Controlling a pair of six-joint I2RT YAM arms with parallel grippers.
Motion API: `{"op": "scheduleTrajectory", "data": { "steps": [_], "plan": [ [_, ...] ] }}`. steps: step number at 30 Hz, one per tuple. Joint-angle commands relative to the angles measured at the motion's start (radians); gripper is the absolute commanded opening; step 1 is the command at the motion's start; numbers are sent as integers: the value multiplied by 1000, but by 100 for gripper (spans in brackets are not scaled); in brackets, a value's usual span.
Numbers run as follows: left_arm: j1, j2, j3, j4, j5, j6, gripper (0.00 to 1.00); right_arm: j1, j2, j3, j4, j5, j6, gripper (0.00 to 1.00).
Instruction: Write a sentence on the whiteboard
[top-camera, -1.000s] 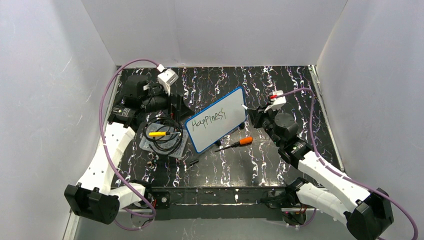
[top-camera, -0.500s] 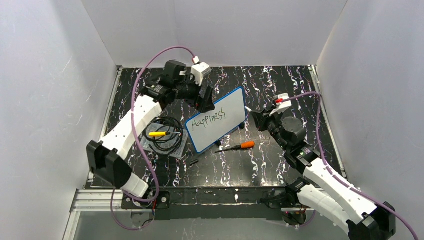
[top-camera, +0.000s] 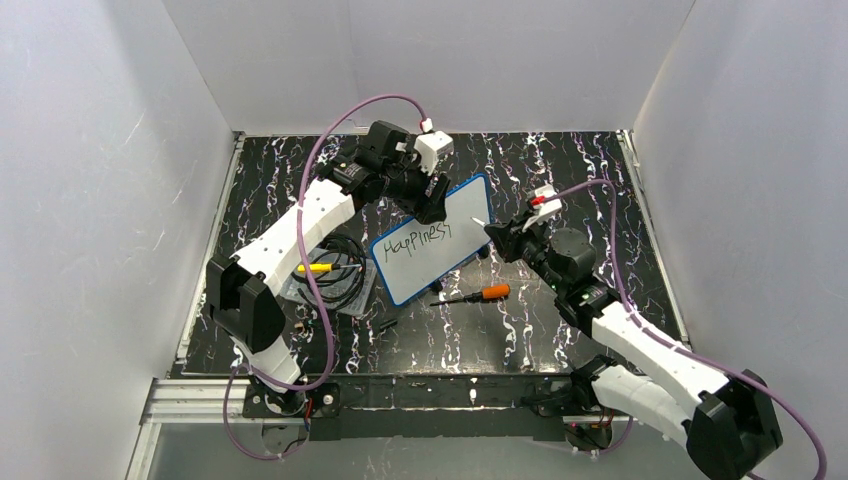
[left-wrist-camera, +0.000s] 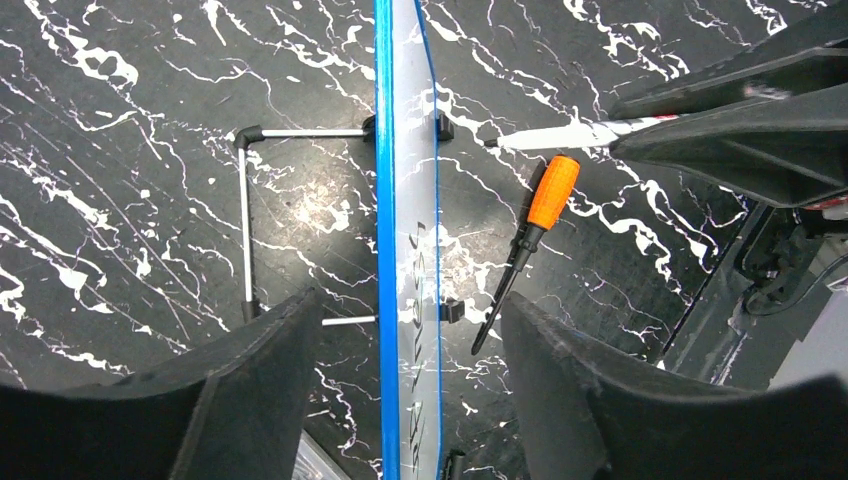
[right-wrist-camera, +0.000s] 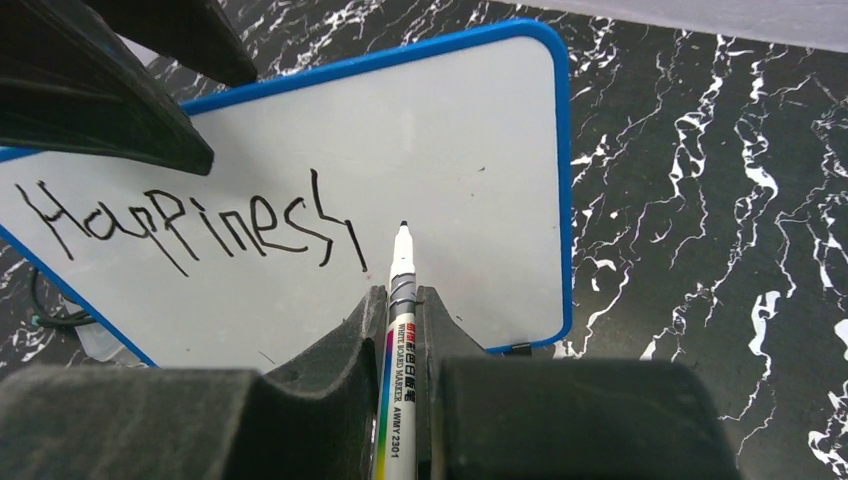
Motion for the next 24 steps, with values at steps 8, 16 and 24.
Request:
{"op": "scheduleTrajectory", "data": {
  "steps": [8,16,24],
  "plan": [
    [-29,-20,-41,26,-93,98,41,-11,85,50,169,-31,-25,1],
    [-52,-43,-87,49,-124,144,27,-11,135,61,202,2,-21,1],
    [-64,-53,-116,57,-116,182,7,-11,162,69,224,14,-24,1]
  ]
}}
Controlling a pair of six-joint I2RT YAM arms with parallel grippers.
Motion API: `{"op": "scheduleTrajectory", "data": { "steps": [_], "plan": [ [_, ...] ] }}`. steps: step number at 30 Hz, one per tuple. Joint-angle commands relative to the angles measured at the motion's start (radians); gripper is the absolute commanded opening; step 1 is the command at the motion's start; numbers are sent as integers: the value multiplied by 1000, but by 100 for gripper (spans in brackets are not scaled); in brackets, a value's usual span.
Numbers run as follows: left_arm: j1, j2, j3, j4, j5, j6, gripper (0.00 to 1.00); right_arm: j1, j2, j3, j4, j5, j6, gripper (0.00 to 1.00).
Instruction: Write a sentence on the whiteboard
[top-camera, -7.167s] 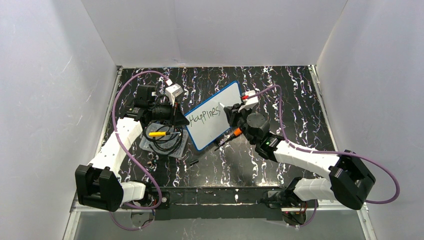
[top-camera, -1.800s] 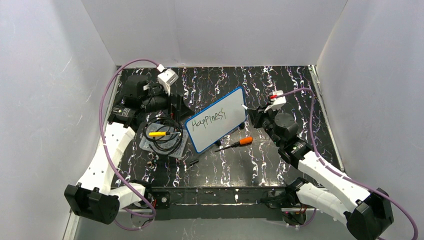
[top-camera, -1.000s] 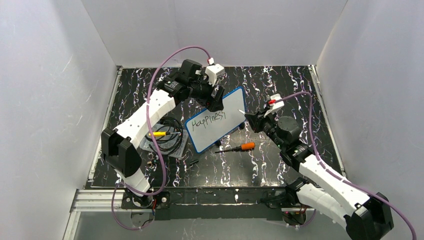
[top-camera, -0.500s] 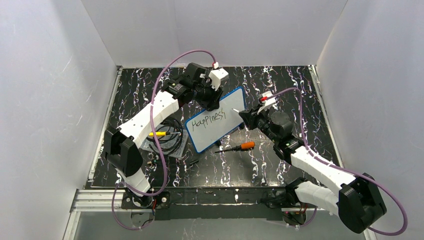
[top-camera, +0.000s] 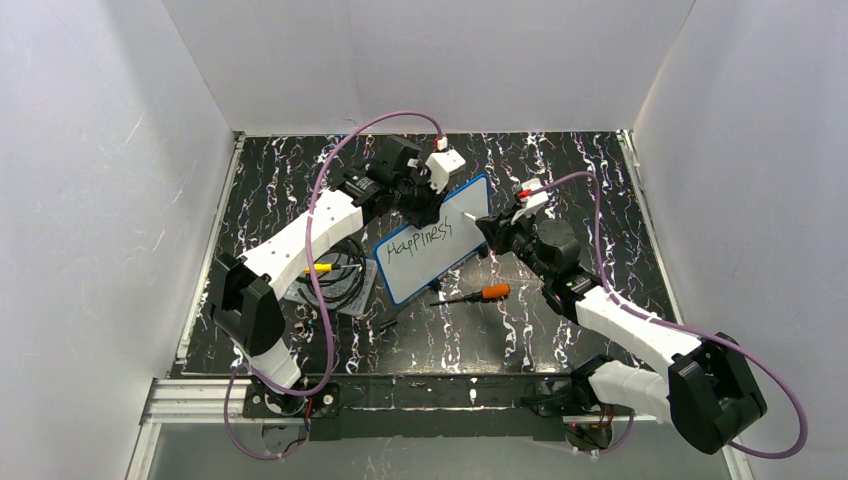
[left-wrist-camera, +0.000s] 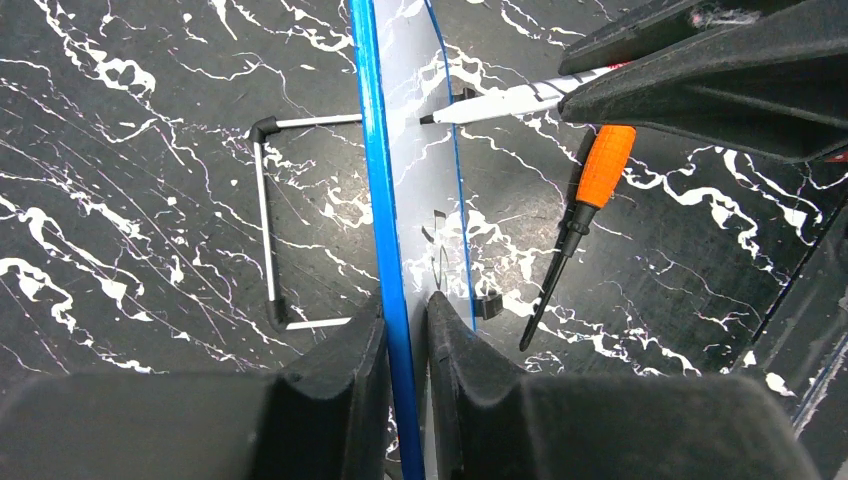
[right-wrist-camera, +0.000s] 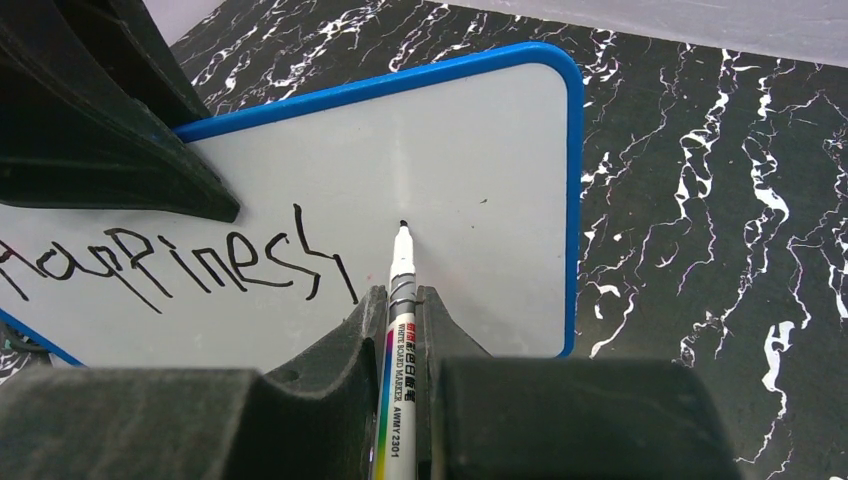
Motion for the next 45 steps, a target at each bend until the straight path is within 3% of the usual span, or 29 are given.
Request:
{"op": "scheduleTrajectory", "data": {
  "steps": [1,4,29,39,45],
  "plan": [
    [-10,-45,-26,-3,-17,60,6,-5,11,53,84,25,-15,1],
    [-15,-48,-34,-3,-24,67,0,-5,13,49,90,34,-15,1],
    [-18,-40,-33,-8,-24,62,0,-5,4,-19,19,40,24,1],
    [-19,-36,-36,-12,-29,64,0,-5,-122,0,-6,54,49,1],
    [-19,-37,-36,-12,-26,65,0,-5,-107,29,18,51,46,1]
  ]
}}
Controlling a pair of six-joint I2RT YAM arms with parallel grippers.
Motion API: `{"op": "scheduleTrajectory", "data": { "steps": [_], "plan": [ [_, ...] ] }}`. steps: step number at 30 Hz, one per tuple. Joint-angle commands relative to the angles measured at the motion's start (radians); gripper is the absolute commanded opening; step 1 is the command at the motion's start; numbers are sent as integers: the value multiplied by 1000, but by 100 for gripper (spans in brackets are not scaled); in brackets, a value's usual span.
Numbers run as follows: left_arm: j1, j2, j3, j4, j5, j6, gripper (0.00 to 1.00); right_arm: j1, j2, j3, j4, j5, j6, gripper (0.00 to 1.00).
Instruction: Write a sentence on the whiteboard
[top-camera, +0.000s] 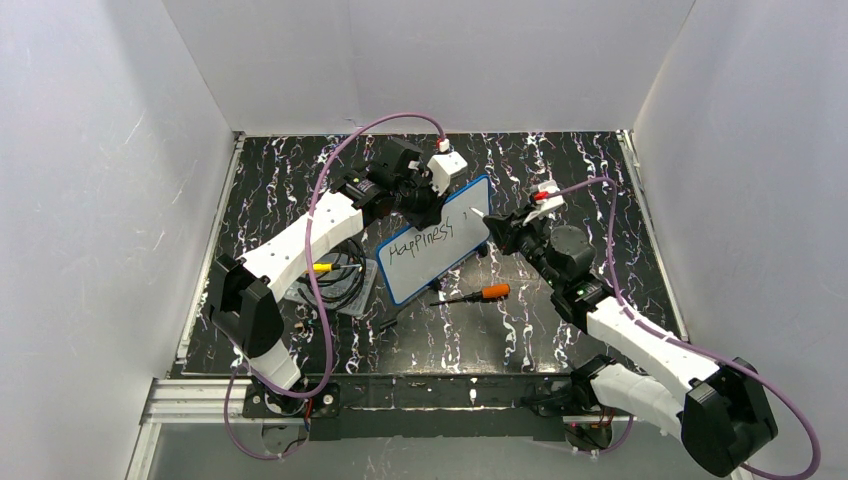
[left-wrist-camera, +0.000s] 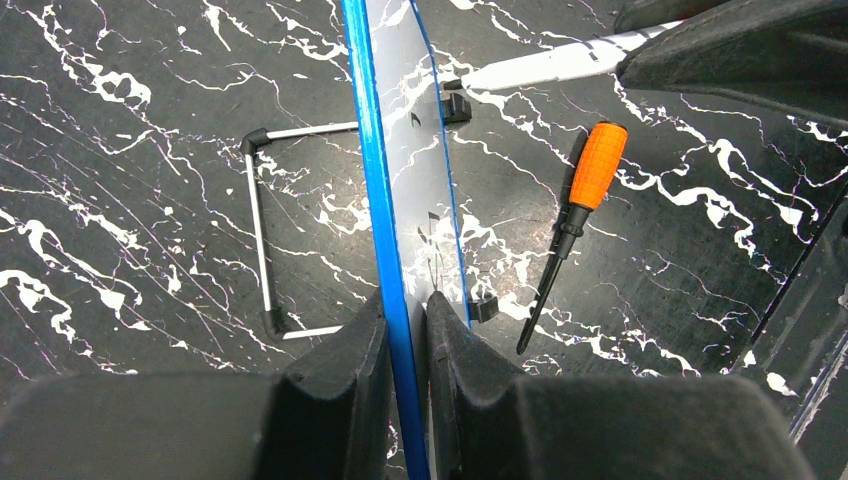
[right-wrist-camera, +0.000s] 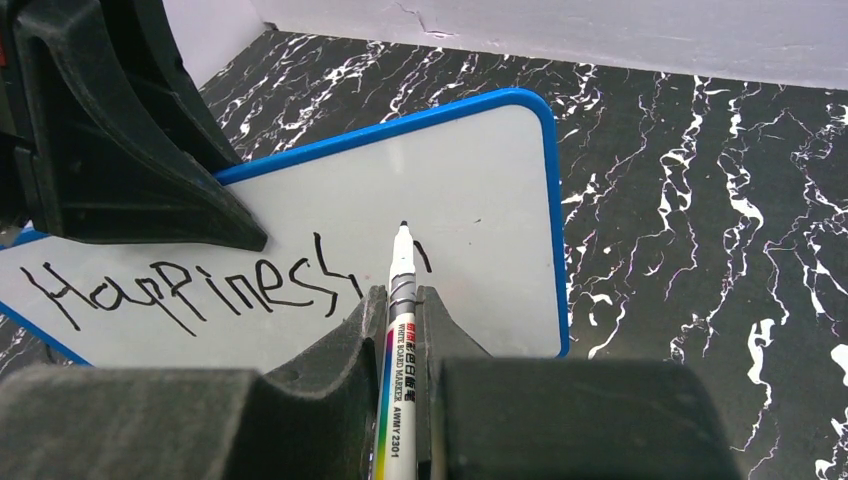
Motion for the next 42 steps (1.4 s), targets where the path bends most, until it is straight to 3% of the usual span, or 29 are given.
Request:
{"op": "scheduleTrajectory", "data": {
  "steps": [1,20,33,42],
  "plan": [
    [-3,-27,-19,-32,-23,54,0,-5,20,51,55,8,2,1],
    [-3,-23,-27,-32,-4,61,0,-5,123,66,140,-13,8,1],
    [13,-9,-21,-45,-38,39,0,-5,-9,13,14,43,1,1],
    [24,-11,-32,-40,3,33,0,-10,51,9,46,47,-5,1]
  ]
}}
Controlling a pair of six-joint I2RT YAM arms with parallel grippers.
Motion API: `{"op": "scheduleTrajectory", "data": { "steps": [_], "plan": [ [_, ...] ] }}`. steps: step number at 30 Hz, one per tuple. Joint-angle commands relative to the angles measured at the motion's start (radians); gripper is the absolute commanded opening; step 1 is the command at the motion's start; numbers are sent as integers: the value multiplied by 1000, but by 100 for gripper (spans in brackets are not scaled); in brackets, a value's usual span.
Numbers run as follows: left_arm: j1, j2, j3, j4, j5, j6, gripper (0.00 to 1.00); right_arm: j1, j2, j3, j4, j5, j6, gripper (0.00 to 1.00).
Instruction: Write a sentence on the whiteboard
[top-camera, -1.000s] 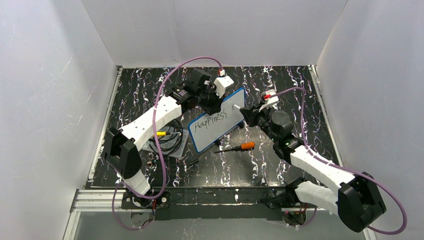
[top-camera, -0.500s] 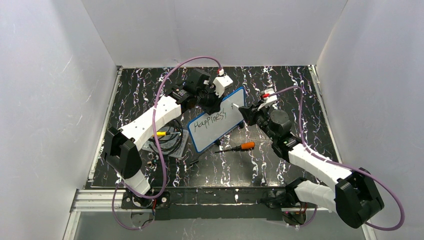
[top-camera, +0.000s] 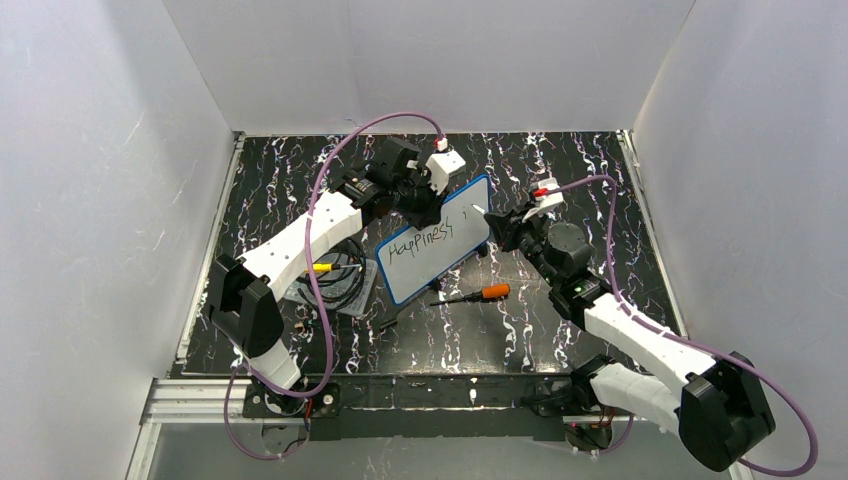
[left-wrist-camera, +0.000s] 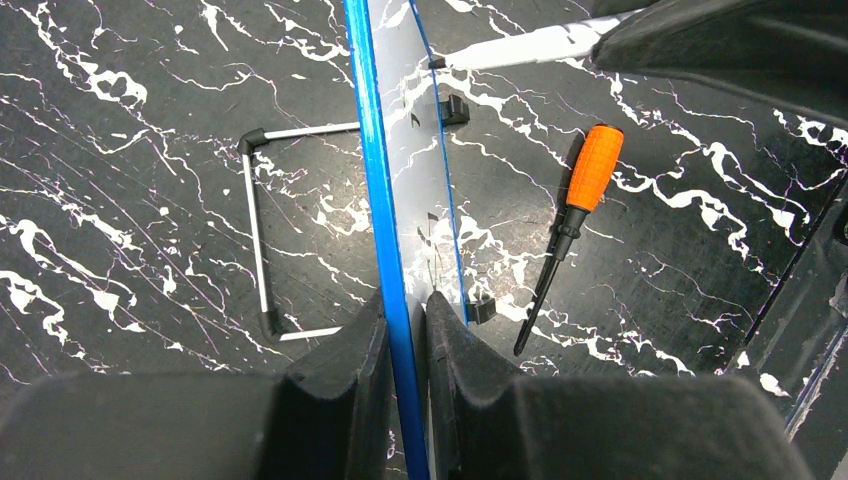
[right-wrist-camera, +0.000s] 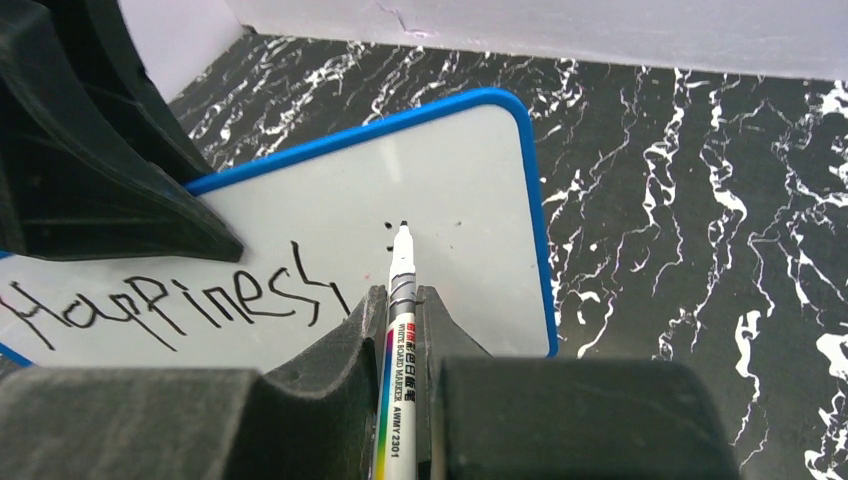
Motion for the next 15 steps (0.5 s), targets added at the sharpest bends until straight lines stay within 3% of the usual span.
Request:
{"op": "scheduleTrajectory", "data": {
  "steps": [1,15],
  "plan": [
    [12,-12,-31,-44,-10,41,0,-8,39,-4,50,6,-13,1],
    [20,-8,-37,-40,12,38,0,-8,128,32,109,-10,-28,1]
  ]
}}
